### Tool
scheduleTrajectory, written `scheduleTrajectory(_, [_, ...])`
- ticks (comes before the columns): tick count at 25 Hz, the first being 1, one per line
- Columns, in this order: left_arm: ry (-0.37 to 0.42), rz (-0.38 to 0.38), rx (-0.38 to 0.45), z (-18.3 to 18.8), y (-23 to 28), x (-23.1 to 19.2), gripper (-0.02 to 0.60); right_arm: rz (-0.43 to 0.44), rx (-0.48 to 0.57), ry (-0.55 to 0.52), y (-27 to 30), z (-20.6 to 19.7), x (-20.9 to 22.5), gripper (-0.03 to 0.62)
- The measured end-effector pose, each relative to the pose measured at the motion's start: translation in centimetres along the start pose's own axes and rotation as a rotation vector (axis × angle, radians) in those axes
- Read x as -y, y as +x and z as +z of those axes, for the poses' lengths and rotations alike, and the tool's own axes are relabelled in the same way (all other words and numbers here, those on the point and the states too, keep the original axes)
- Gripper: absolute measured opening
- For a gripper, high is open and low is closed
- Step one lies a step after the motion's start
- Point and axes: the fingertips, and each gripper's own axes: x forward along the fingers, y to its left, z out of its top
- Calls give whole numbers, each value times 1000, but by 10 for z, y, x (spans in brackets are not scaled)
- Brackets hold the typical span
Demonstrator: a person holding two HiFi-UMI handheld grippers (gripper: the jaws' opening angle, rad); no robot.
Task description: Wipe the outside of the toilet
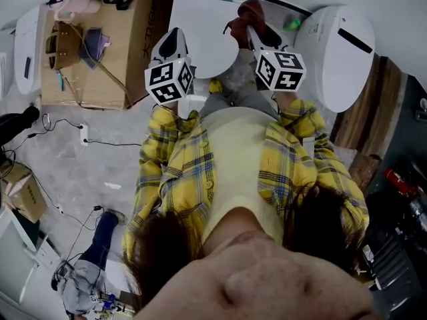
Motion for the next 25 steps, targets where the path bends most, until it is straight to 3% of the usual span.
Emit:
scheduleTrajectory(8, [-22, 64, 18, 9, 7, -24, 2, 92, 11, -71, 54, 33, -23, 123])
scheduleTrajectory(16, [-20, 183, 81, 37, 24, -42, 2, 234, -32, -93, 139, 54, -38, 123])
scheduleTrajectory(25, [-37, 243, 105, 52, 51, -50, 2, 277, -74, -114, 235, 74, -42, 123])
